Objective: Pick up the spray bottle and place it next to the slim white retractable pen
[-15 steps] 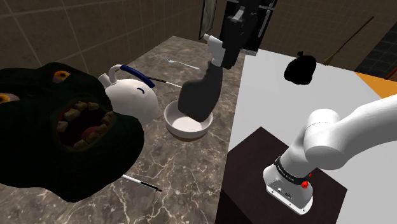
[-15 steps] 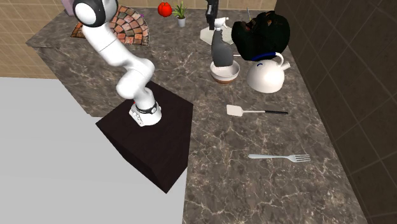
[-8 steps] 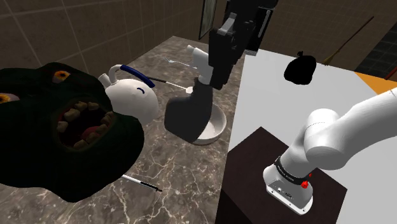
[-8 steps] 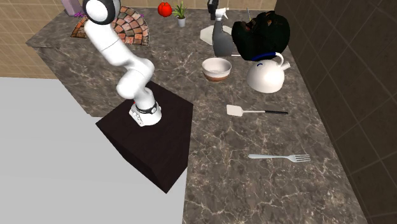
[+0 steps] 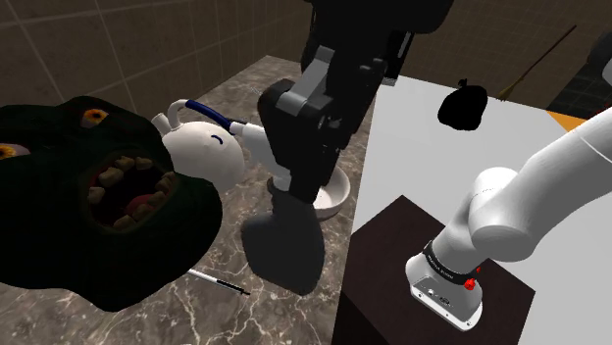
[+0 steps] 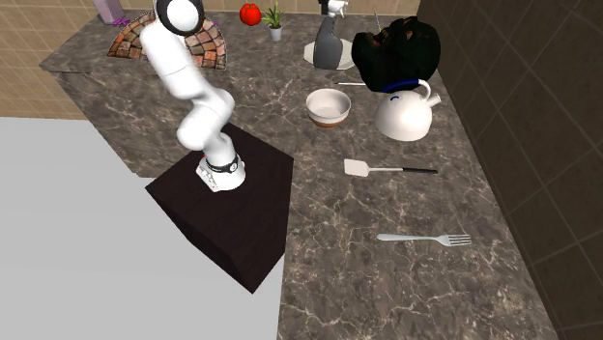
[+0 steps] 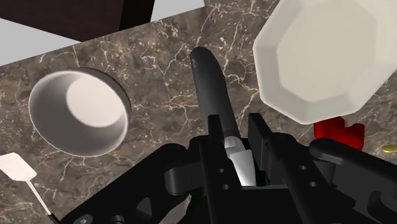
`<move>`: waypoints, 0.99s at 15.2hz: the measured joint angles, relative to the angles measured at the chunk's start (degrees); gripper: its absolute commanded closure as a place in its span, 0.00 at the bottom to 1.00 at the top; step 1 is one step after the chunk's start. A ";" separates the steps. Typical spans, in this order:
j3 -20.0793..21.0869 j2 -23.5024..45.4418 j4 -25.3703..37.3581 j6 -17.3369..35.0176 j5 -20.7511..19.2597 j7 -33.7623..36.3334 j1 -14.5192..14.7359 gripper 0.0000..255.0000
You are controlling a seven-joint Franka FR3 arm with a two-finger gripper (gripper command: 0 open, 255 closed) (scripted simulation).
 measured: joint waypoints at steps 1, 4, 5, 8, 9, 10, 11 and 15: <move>2.28 2.17 1.61 0.22 -1.44 2.21 0.08 1.00; 4.72 4.17 2.01 1.53 -2.82 4.89 0.45 1.00; 4.62 3.87 1.19 2.16 -2.60 4.78 0.49 1.00; 4.15 2.53 -2.15 4.55 -1.62 4.20 0.69 1.00; 3.78 1.84 -3.57 5.45 -1.13 3.75 0.76 1.00; 3.59 1.50 -4.57 6.19 -0.89 3.46 0.80 1.00; 3.51 1.11 -5.58 6.92 -0.62 3.36 0.90 1.00; 3.07 -0.33 -9.83 10.07 0.41 2.56 1.25 1.00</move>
